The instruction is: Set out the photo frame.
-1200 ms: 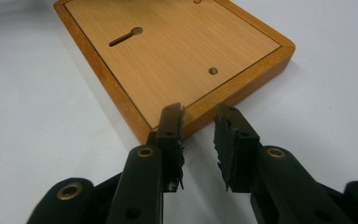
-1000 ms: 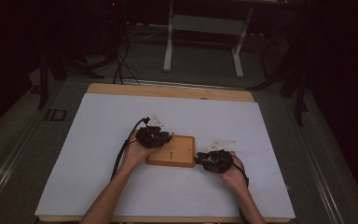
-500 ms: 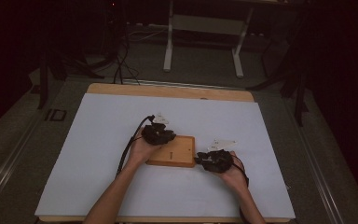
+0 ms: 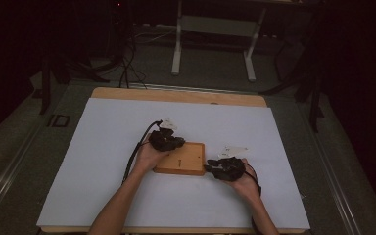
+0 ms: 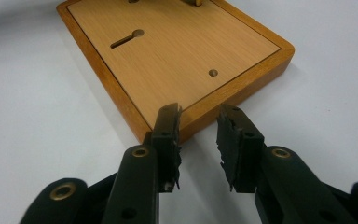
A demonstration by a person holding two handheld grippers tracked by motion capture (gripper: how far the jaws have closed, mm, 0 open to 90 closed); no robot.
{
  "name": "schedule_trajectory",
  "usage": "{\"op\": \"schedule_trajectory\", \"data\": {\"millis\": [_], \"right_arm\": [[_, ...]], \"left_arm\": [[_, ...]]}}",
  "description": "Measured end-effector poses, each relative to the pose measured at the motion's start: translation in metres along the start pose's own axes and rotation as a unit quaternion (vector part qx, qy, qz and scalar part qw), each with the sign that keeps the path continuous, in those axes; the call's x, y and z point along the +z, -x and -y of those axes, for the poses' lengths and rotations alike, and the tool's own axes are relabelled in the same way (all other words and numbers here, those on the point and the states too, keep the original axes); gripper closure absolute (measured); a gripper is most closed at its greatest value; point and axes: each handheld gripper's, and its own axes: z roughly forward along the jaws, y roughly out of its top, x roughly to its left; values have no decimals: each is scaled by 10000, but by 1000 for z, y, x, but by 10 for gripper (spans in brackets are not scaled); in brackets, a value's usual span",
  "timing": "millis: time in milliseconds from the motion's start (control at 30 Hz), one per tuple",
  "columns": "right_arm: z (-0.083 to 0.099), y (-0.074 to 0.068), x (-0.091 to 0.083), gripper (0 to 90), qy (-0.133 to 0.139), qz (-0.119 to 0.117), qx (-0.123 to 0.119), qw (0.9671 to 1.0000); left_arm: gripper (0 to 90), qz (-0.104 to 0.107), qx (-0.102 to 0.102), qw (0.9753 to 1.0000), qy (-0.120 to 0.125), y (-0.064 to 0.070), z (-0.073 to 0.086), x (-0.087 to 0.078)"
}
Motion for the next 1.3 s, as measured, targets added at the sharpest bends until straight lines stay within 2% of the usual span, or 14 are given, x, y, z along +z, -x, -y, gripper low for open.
{"op": "schedule_trajectory", "data": {"millis": [433,667,867,1067,1300], "right_arm": [[-1,0,-2,616,48,-66,-9,10000],[-2,-3,-1,499,16,-399,-82,9992],[-2,-6,3,404,-62,-371,-201,9991],[-3,-7,5,296,-123,-401,-204,9989],[-3,-9,9,210,-227,-260,-257,9991]], "left_arm": [[838,127,-93,9999,-72,-4,-2,1],[838,314,-347,9989,-18,-10,-2,2],[838,396,-402,9984,-91,-13,-4,2],[839,427,-454,9979,-187,-15,-7,3],[840,462,-538,9972,-256,-17,-9,3]]}}
